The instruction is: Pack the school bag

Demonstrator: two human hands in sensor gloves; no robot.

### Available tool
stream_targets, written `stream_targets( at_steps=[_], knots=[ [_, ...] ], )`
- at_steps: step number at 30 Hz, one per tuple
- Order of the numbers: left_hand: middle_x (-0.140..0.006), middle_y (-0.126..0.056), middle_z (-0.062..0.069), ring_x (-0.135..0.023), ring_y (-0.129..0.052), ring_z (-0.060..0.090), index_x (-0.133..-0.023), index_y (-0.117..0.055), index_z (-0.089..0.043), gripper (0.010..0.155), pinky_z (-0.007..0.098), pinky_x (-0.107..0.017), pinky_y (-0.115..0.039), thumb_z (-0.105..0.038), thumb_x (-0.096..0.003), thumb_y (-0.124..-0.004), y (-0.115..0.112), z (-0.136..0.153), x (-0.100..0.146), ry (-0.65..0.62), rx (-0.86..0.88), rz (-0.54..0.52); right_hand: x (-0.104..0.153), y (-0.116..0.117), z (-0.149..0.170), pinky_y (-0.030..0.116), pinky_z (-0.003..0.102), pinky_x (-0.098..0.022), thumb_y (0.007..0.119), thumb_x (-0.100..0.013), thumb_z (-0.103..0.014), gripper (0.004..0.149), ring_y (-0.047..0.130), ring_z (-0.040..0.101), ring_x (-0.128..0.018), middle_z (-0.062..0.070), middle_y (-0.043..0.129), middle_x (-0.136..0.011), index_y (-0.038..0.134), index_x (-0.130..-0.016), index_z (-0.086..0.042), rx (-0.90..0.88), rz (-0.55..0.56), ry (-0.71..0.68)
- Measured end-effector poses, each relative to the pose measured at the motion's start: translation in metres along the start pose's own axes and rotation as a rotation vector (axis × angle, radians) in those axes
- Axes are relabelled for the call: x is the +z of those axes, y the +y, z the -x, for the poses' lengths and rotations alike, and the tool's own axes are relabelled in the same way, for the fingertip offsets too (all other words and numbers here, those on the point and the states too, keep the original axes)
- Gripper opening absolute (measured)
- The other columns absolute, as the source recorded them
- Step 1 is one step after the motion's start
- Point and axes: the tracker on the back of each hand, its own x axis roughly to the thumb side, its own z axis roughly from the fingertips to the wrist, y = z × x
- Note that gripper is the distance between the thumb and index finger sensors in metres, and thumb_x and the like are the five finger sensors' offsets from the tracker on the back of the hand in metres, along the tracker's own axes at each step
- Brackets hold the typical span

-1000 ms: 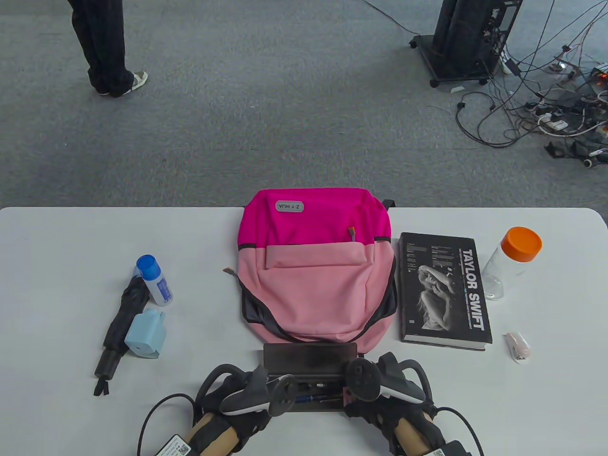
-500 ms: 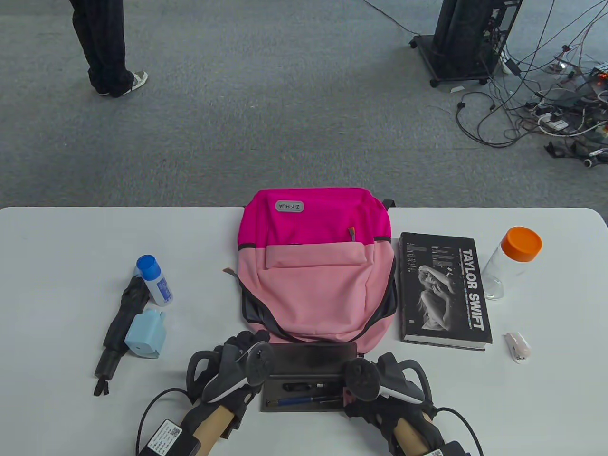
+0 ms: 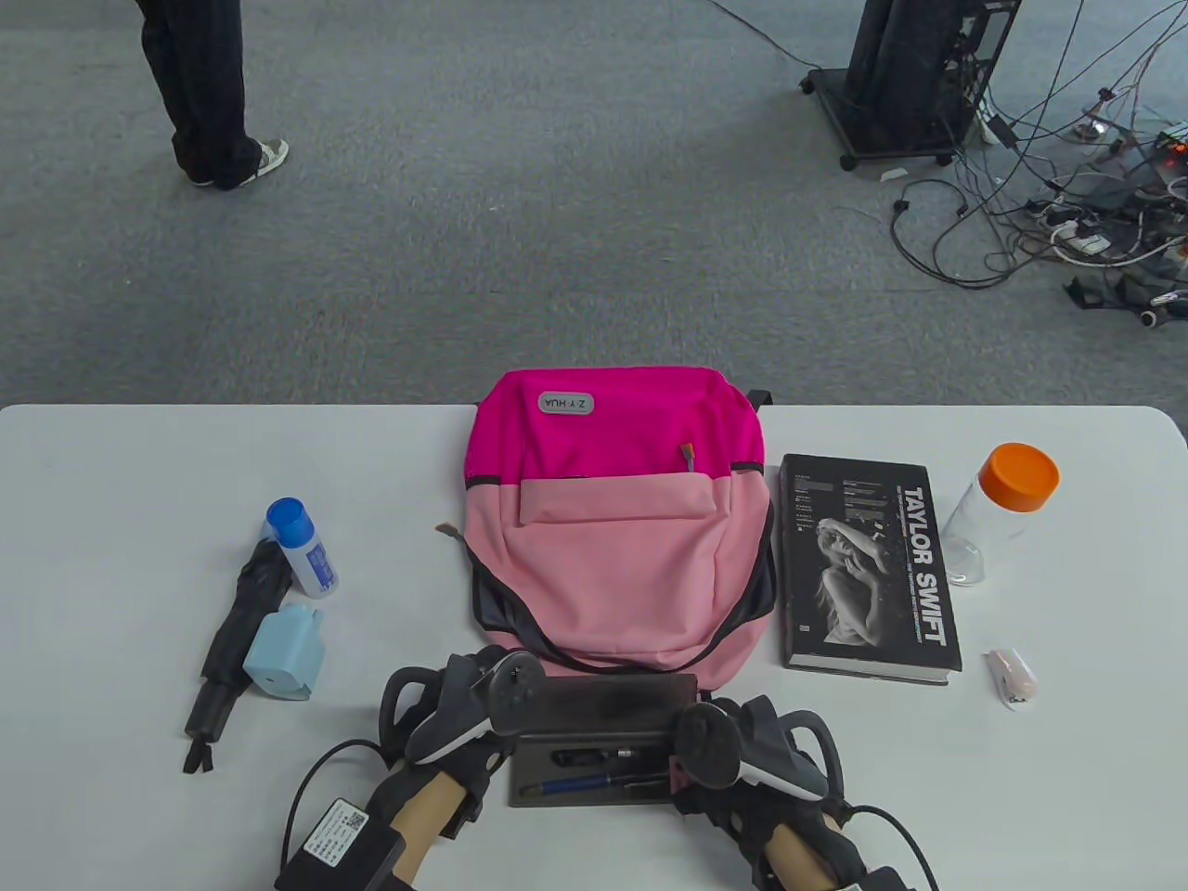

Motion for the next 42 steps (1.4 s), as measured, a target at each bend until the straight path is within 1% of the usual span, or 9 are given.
stream_targets(
  at_steps=[3, 5, 8, 12, 15, 17, 26, 38, 42],
  knots=[
    [-0.085, -0.103, 0.007, -0.059, -0.110, 0.023, -0.091, -0.088, -0.024, 0.050, 0.045, -0.049, -0.096, -0.031, -0.0421, -0.097, 0.001, -0.002, 0.004, -0.013, -0.008, 0.026, 0.000, -0.002, -0.001, 0.073, 0.076, -0.058, 0.093, -0.035, -0.046, 0.058, 0.087, 0.055, -0.082, 0.030, 0.087, -0.091, 0.083, -0.080, -0.012, 0.048, -0.012, 0.076],
    [-0.084, -0.104, 0.006, -0.059, -0.112, 0.023, -0.091, -0.088, -0.024, 0.050, 0.044, -0.049, -0.097, -0.030, -0.0422, -0.097, 0.001, 0.000, 0.004, -0.026, 0.007, 0.054, 0.000, -0.002, 0.001, 0.072, 0.077, -0.058, 0.091, -0.034, -0.050, 0.071, 0.086, 0.056, -0.082, 0.031, 0.087, -0.091, 0.084, -0.086, -0.004, 0.072, -0.039, 0.150],
    [-0.083, -0.105, 0.004, -0.059, -0.113, 0.022, -0.088, -0.090, -0.025, 0.048, 0.044, -0.048, -0.098, -0.029, -0.0411, -0.099, 0.001, 0.006, 0.010, -0.093, 0.097, 0.026, 0.002, -0.001, 0.004, 0.067, 0.079, -0.059, 0.089, -0.032, -0.055, 0.108, 0.077, 0.063, -0.088, 0.041, 0.067, -0.104, 0.049, -0.110, 0.007, 0.077, -0.029, 0.189],
    [-0.087, -0.106, 0.005, -0.063, -0.114, 0.027, -0.087, -0.091, -0.027, 0.045, 0.045, -0.049, -0.098, -0.023, -0.0428, -0.097, -0.005, -0.011, 0.024, -0.180, 0.052, 0.028, 0.006, 0.001, -0.007, 0.062, 0.082, -0.064, 0.091, -0.032, -0.045, 0.120, 0.067, 0.063, -0.095, 0.045, 0.031, -0.114, 0.004, -0.106, -0.011, 0.113, 0.110, -0.013],
    [-0.097, -0.100, 0.008, -0.070, -0.112, 0.031, -0.095, -0.083, -0.026, 0.052, 0.047, -0.054, -0.098, -0.022, -0.0442, -0.094, -0.008, -0.023, 0.030, -0.245, -0.048, 0.113, 0.009, 0.003, -0.014, 0.063, 0.082, -0.065, 0.091, -0.032, -0.040, 0.098, 0.071, 0.058, -0.097, 0.036, 0.037, -0.116, 0.028, -0.106, -0.030, 0.217, 0.214, -0.231],
    [-0.102, -0.092, 0.013, -0.077, -0.109, 0.036, -0.099, -0.075, -0.024, 0.057, 0.049, -0.059, -0.096, -0.024, -0.0448, -0.094, -0.012, -0.024, 0.029, -0.271, -0.046, 0.218, 0.006, 0.003, -0.016, 0.064, 0.082, -0.065, 0.089, -0.036, -0.037, 0.079, 0.076, 0.055, -0.097, 0.025, 0.063, -0.114, 0.050, -0.105, -0.031, 0.207, 0.085, -0.218],
    [-0.111, -0.074, 0.022, -0.092, -0.093, 0.044, -0.106, -0.062, -0.014, 0.086, 0.056, -0.068, -0.084, -0.062, -0.0399, -0.086, -0.020, -0.016, 0.033, -0.318, 0.042, 0.319, 0.003, 0.002, -0.015, 0.065, 0.081, -0.064, 0.091, -0.039, -0.035, 0.072, 0.080, 0.054, -0.095, 0.023, 0.069, -0.111, 0.054, -0.101, -0.029, 0.151, 0.041, -0.232],
    [-0.101, -0.089, 0.012, -0.083, -0.103, 0.037, -0.097, -0.074, -0.022, 0.076, 0.051, -0.063, -0.091, -0.051, -0.0299, -0.097, -0.022, -0.018, 0.033, -0.285, 0.002, 0.195, 0.002, 0.000, -0.017, 0.063, 0.083, -0.063, 0.088, -0.042, -0.046, 0.066, 0.077, 0.059, -0.094, 0.030, 0.067, -0.111, 0.060, -0.099, -0.025, 0.096, -0.009, -0.255],
    [-0.103, -0.088, 0.011, -0.083, -0.102, 0.037, -0.097, -0.074, -0.023, 0.076, 0.052, -0.065, -0.090, -0.051, -0.0301, -0.096, -0.024, -0.016, 0.033, -0.293, 0.028, 0.197, -0.001, -0.008, -0.042, 0.066, 0.082, -0.062, 0.090, -0.040, -0.046, 0.065, 0.082, 0.056, -0.092, 0.027, 0.076, -0.107, 0.067, -0.094, -0.019, 0.285, 0.000, -0.304]
  ],
)
